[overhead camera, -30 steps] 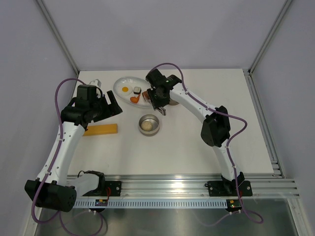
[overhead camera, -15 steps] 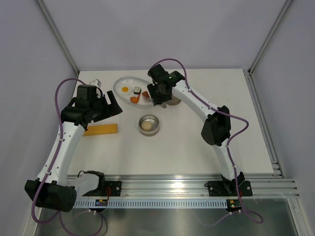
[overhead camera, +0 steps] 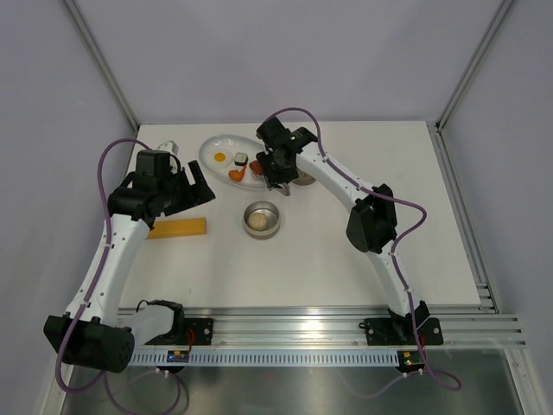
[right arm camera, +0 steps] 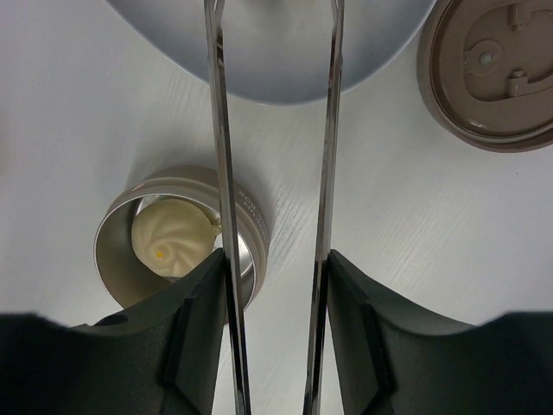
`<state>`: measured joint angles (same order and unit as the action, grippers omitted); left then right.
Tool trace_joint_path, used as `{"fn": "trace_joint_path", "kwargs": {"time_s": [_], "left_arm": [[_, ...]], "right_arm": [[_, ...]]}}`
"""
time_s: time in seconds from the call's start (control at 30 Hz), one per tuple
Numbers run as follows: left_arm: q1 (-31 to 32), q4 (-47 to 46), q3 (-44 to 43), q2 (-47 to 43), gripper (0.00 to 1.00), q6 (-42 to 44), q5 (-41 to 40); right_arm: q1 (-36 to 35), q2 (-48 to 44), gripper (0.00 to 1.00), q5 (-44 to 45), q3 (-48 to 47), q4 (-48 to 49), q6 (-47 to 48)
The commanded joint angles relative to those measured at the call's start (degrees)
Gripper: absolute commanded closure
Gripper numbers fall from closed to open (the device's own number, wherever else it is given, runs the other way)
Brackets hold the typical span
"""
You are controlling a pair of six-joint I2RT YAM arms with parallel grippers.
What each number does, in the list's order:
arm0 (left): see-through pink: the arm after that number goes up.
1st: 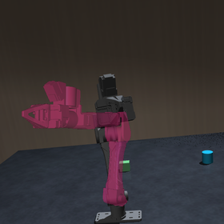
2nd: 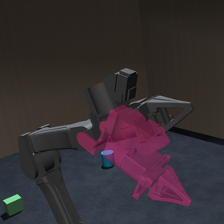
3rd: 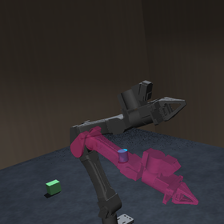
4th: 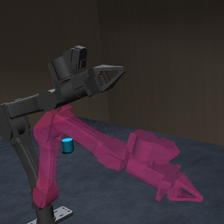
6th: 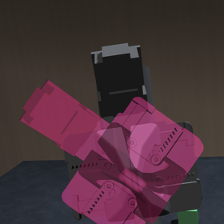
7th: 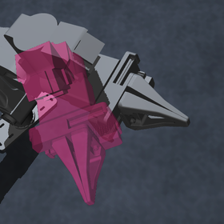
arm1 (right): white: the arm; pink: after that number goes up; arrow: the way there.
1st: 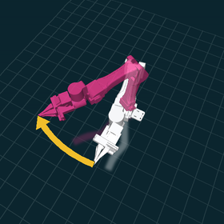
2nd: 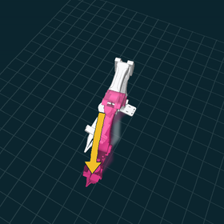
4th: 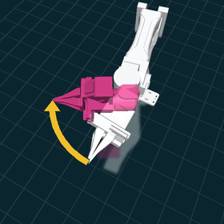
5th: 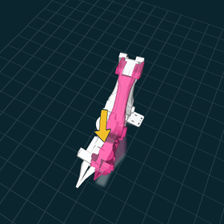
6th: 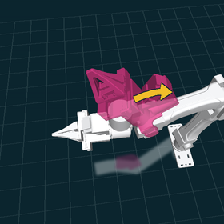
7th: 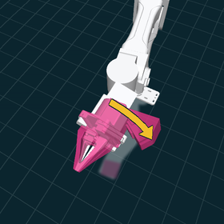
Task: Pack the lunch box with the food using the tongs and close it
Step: Pick up the fake food from the plate.
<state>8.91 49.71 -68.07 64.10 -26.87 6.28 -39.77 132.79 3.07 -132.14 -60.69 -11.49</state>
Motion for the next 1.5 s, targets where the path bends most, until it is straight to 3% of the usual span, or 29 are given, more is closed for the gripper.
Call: {"fn": "trace_joint_path", "kwargs": {"time_s": [0.0,0.43,1.03,1.3,1.47], "left_arm": [[-0.29,-1.99,-0.04,-0.90,0.17,0.24,0.48],[-0.29,-1.99,0.05,-0.64,0.17,0.16,0.57],[-0.21,-2.08,0.05,-0.73,0.17,0.07,0.75],[-0.29,-2.08,-0.13,-0.64,0.17,0.07,1.01],[-0.21,-2.16,0.13,-0.64,0.17,0.07,1.19]], "right_arm": [[-0.05,1.06,0.47,-1.58,-3.13,-0.75,0.94],[-0.75,0.45,0.52,1.94,-2.95,-2.07,1.64],[-1.54,2.30,0.50,3.87,-4.80,-3.83,2.87],[-1.54,1.24,0.68,3.35,-4.71,-3.65,2.87],[-1.54,-0.43,0.73,2.99,-4.53,-3.03,2.35]]}}
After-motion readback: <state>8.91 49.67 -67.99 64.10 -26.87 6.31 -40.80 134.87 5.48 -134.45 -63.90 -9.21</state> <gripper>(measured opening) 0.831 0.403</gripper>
